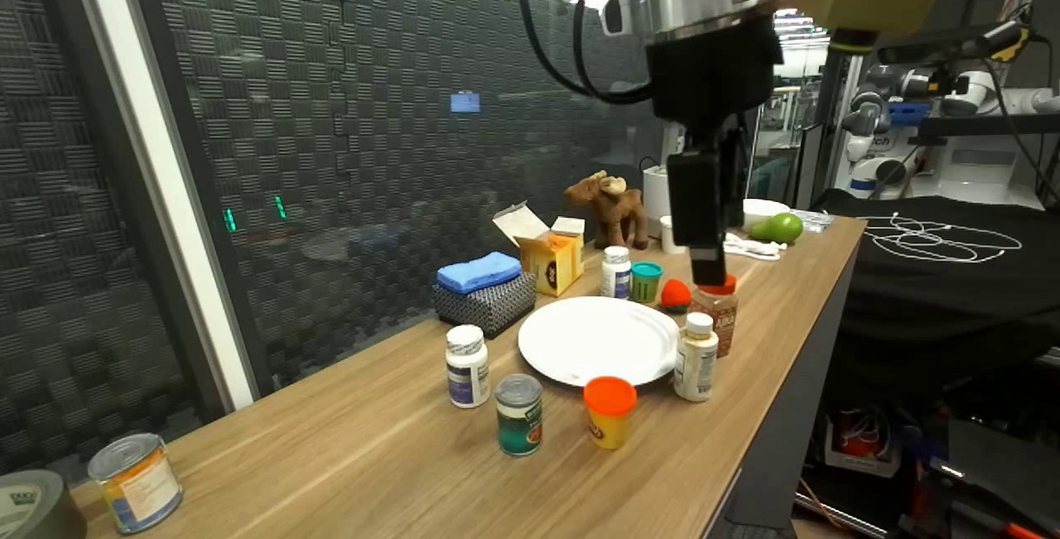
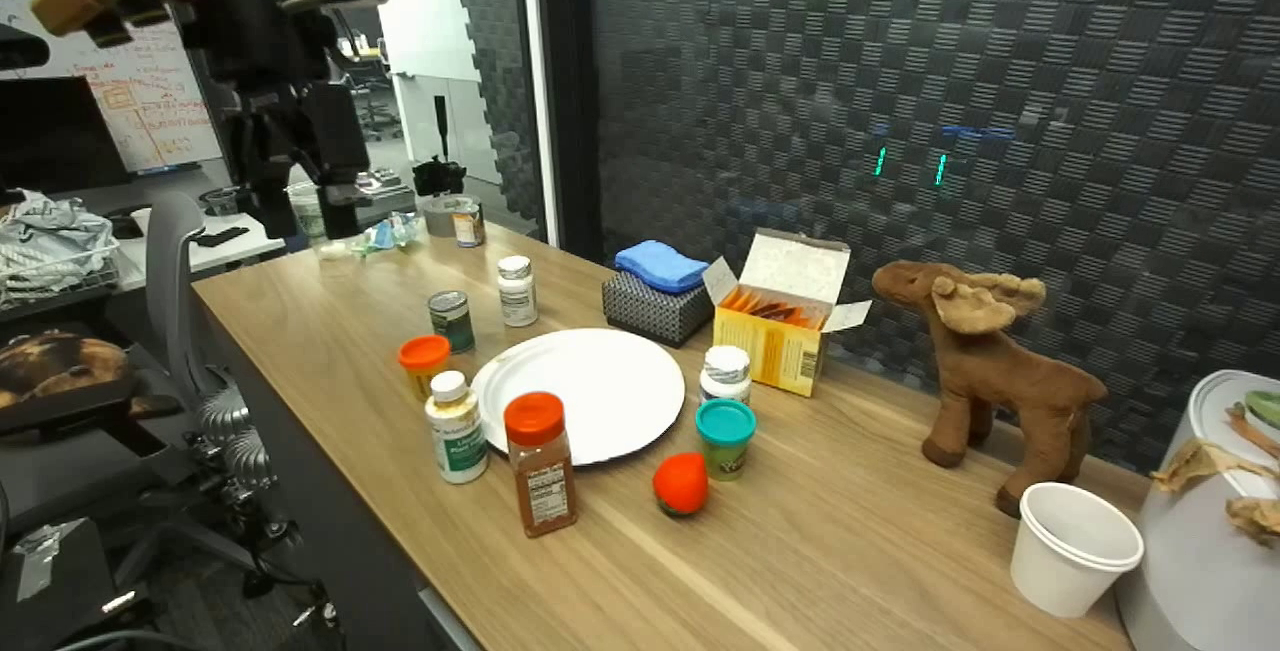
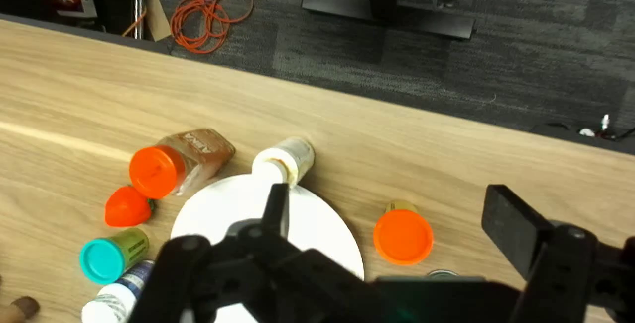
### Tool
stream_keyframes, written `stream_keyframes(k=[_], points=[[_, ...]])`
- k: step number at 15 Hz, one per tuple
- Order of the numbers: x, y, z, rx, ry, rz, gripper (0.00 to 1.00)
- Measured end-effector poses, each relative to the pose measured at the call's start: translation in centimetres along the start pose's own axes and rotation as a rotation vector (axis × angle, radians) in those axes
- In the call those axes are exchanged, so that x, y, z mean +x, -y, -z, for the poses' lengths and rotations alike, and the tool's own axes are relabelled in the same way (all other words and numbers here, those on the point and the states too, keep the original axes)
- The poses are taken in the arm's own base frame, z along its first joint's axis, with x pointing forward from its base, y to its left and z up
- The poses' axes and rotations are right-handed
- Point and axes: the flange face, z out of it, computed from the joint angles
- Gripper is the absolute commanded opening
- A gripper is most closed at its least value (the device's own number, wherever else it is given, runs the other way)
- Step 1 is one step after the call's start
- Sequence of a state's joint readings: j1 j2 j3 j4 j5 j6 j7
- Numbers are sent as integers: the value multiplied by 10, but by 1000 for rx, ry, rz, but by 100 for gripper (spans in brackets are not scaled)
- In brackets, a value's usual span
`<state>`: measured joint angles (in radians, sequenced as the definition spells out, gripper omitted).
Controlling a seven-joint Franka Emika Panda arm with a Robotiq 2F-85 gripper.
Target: Place the bottles and the strawberry on the white plate
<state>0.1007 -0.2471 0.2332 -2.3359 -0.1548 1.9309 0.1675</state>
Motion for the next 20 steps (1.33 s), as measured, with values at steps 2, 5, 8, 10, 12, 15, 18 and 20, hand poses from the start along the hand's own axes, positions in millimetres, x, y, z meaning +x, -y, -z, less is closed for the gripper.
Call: stream_keyframes(k=[2, 5, 8, 10, 12, 15, 18, 20], points=[[23, -1, -14, 4, -36, 3, 100], [68, -2, -39, 46, -85, -1, 100], [115, 3, -54, 102, -153, -4, 100], [138, 13, -55, 141, -177, 9, 100], [156, 26, -51, 173, -190, 35, 100], [176, 39, -47, 210, -203, 69, 100], [192, 43, -56, 219, -186, 79, 100], [202, 41, -66, 207, -178, 81, 100]])
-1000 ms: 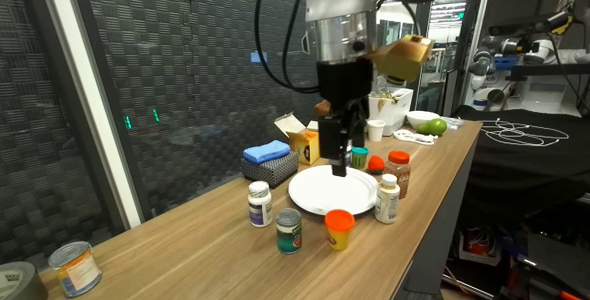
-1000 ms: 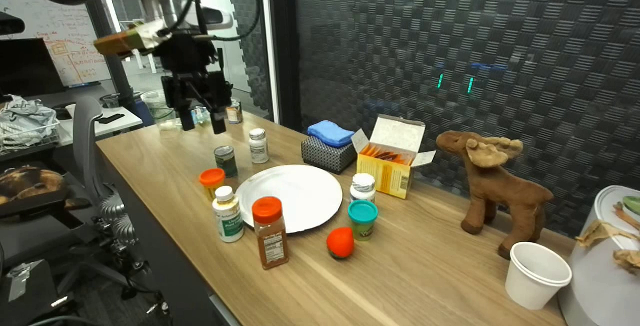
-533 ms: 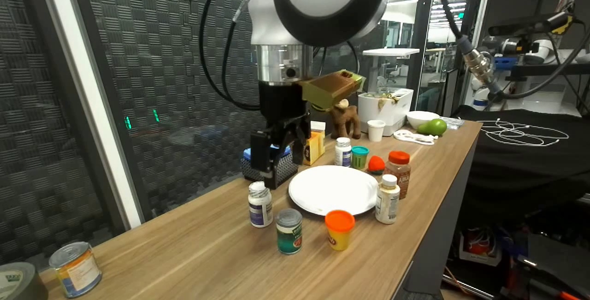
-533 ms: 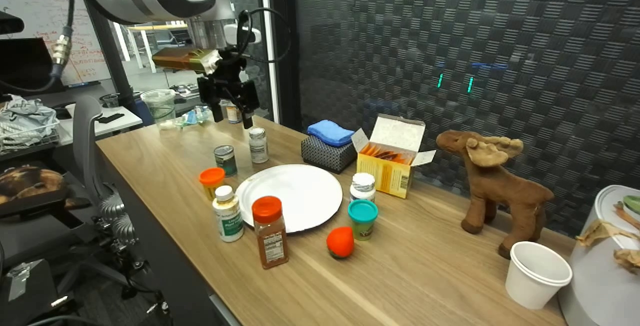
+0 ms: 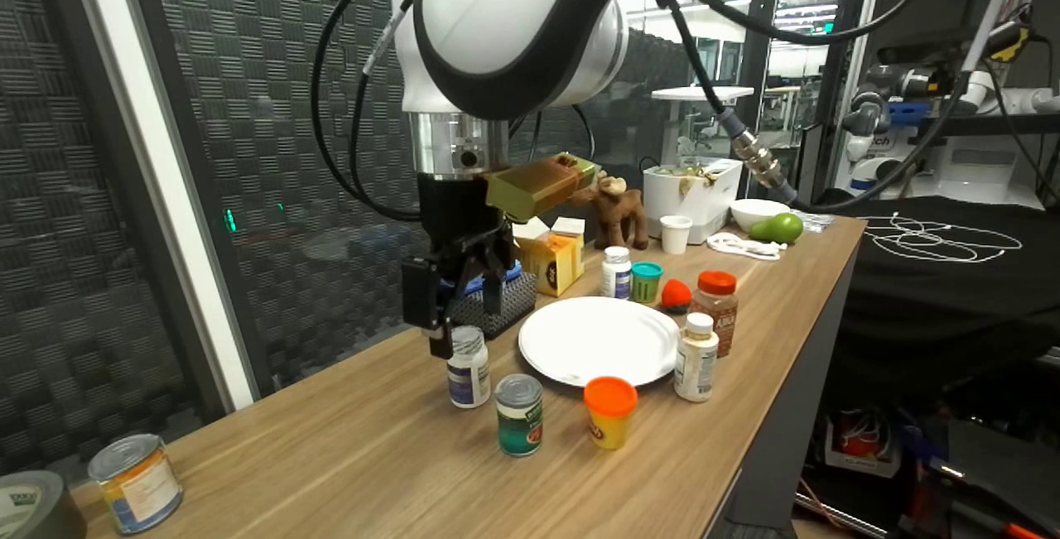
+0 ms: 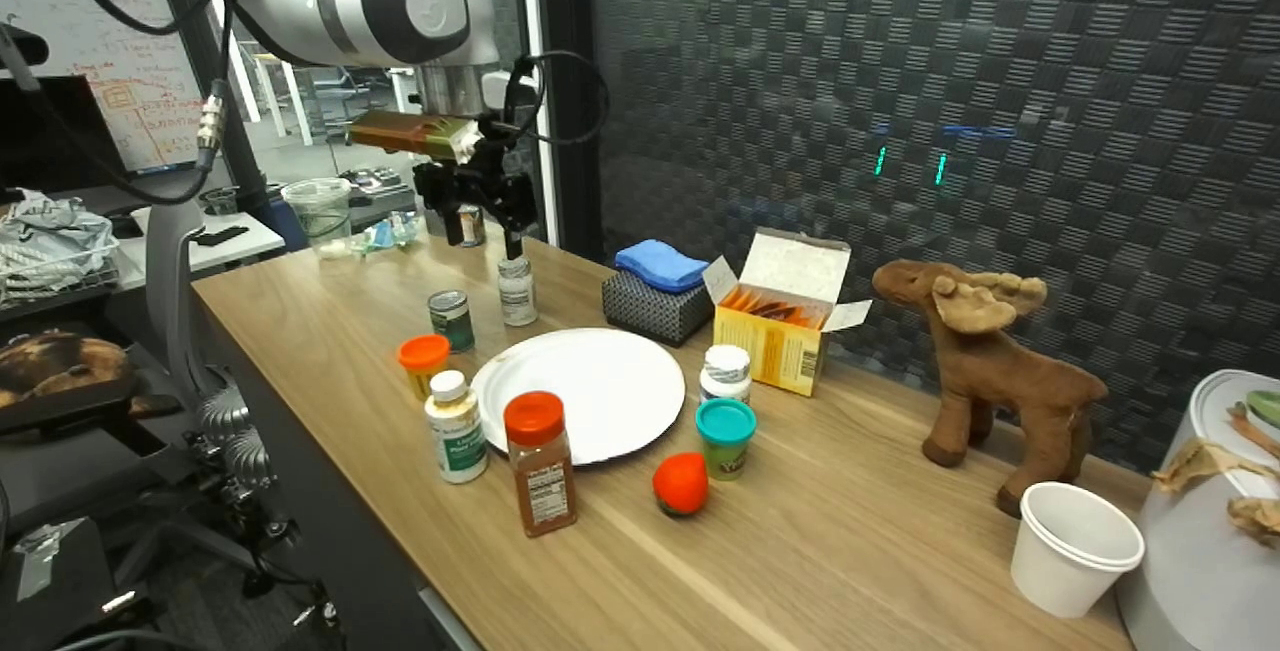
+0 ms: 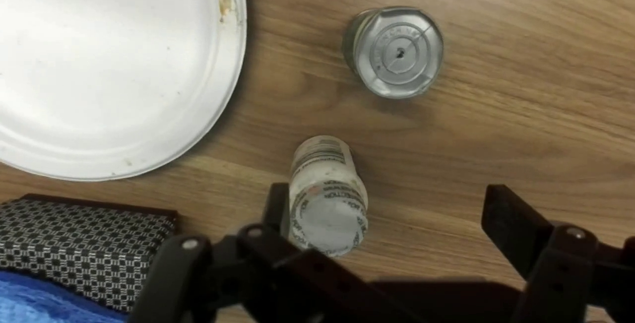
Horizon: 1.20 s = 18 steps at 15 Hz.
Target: Place the bottles and the strawberry on the white plate
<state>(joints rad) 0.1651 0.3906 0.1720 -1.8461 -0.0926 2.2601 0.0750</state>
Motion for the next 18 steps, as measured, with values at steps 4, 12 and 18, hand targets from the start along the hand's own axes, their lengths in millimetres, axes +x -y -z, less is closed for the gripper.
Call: stream_keyframes(k=[4, 12, 18], points=[[14, -9, -17, -18, 13, -2, 86], [26, -9, -18, -26, 38, -6, 20], [26, -18, -15, -91, 41, -35, 20]])
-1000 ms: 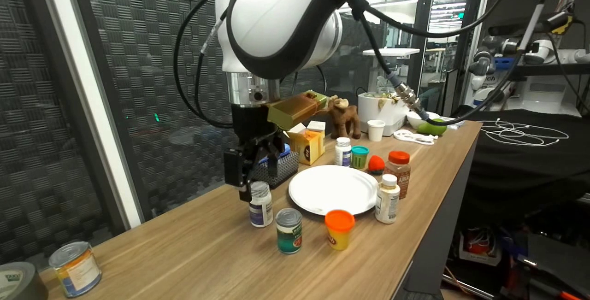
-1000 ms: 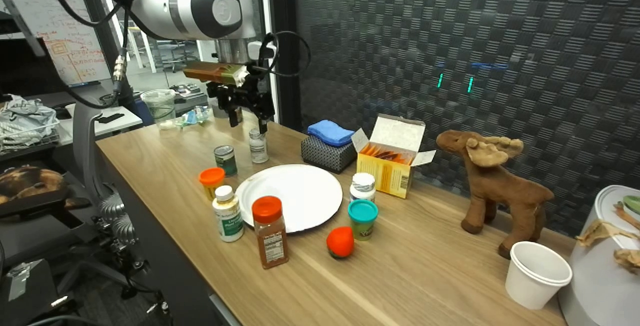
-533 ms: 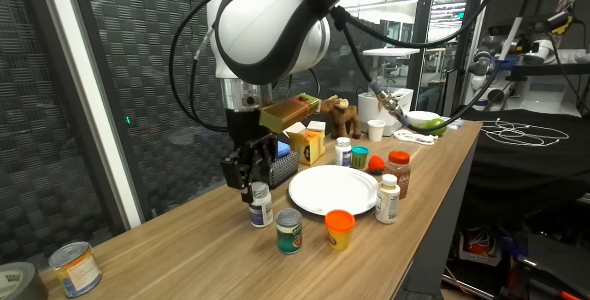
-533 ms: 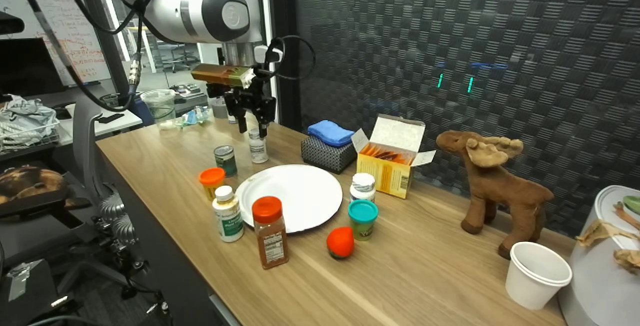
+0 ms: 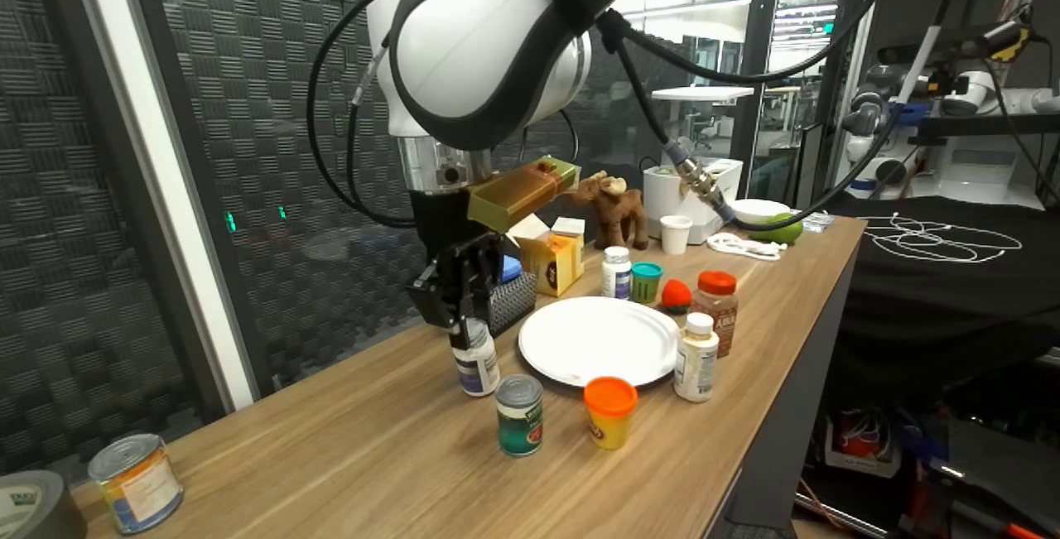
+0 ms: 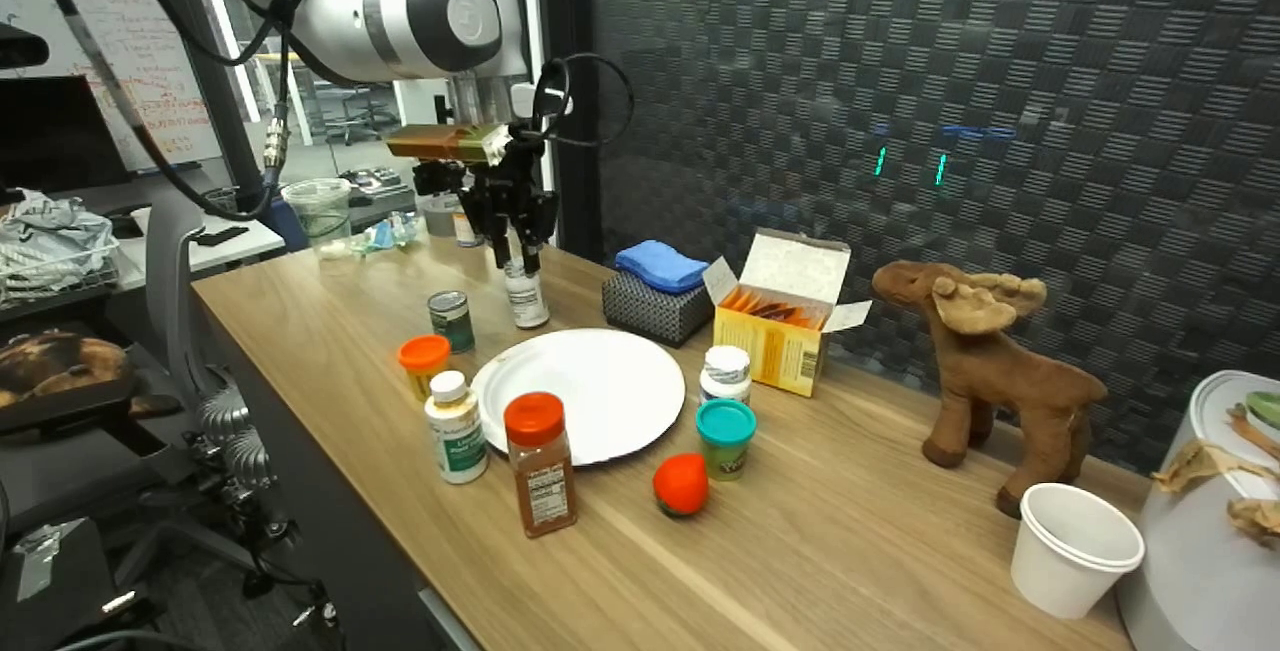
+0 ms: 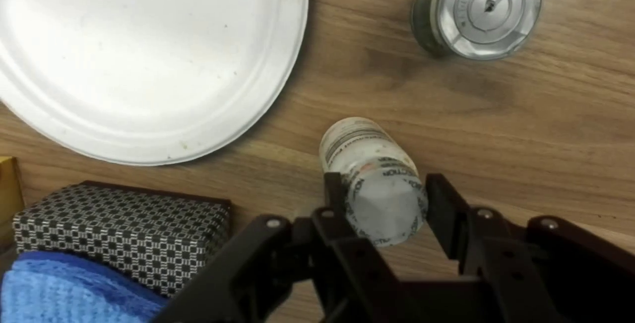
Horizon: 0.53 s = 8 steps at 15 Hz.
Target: Place the bottles and the strawberry on the white plate
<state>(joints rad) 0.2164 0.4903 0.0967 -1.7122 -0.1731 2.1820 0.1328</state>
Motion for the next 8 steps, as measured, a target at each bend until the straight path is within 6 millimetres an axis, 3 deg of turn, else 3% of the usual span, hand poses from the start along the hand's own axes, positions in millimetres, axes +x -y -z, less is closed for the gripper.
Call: stream_keyframes(k=[4, 8], points=[[0, -21, 27, 2, -39, -55, 20], [-15, -68, 62, 43, -74, -165, 20]])
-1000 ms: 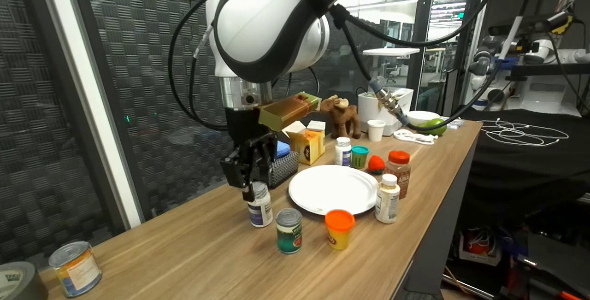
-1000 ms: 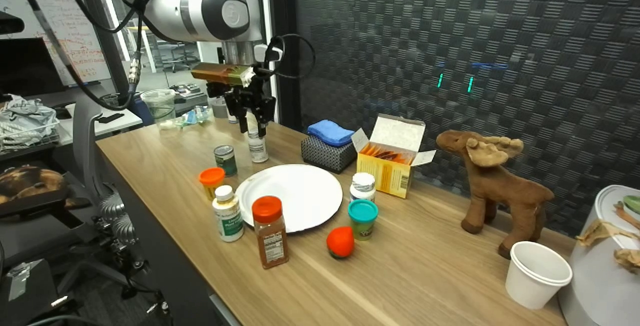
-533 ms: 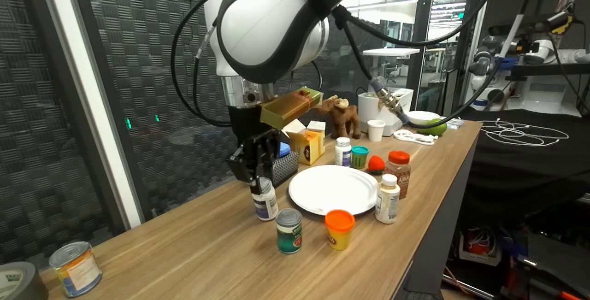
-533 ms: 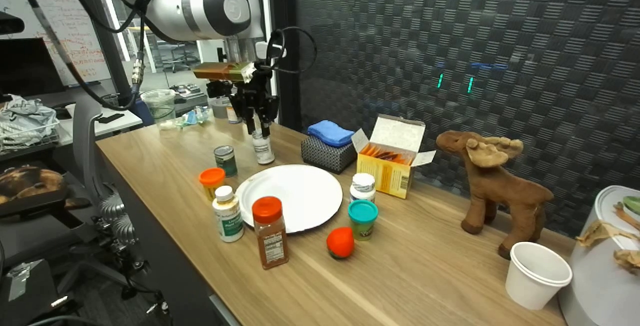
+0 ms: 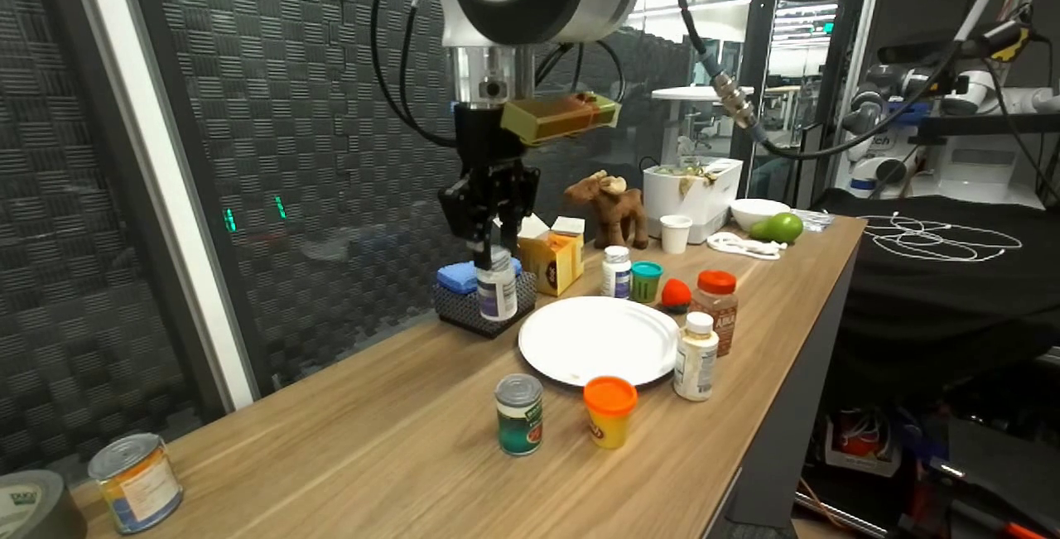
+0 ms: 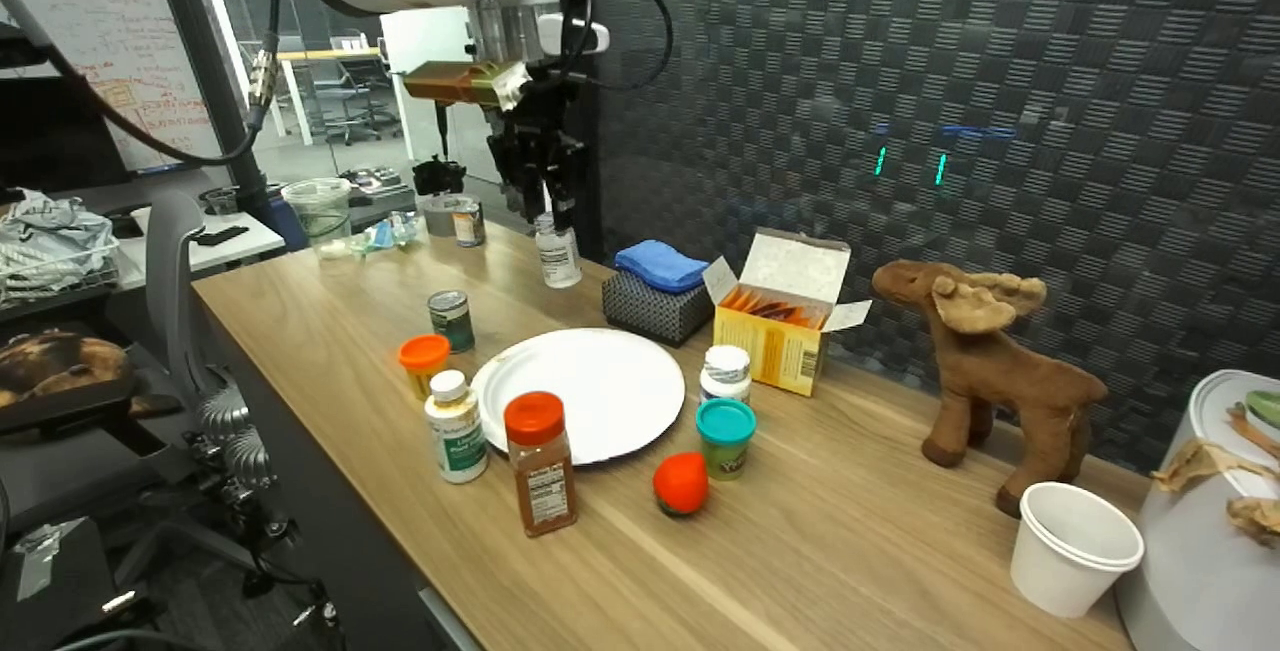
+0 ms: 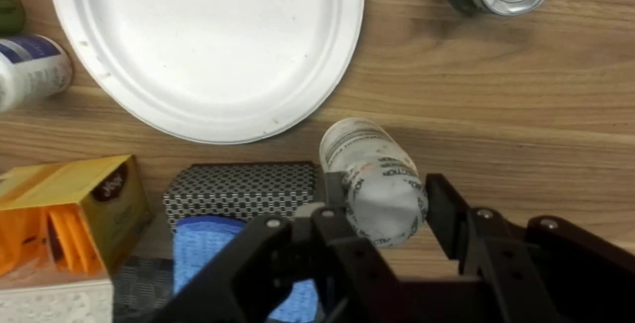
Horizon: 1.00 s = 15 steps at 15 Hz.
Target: Place the bottles and the strawberry on the white plate
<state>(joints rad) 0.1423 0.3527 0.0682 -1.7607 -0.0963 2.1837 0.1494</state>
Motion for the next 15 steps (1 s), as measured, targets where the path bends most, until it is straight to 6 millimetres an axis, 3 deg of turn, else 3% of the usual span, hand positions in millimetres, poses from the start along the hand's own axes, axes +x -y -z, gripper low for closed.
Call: stream_keyframes(k=[2, 7, 11, 15], points=[[-5, -31, 2, 8, 7, -61, 20], [-17, -95, -25, 21, 55, -181, 20], [-19, -114, -39, 86, 62, -246, 20], [-19, -116, -52, 124, 71, -272, 20]])
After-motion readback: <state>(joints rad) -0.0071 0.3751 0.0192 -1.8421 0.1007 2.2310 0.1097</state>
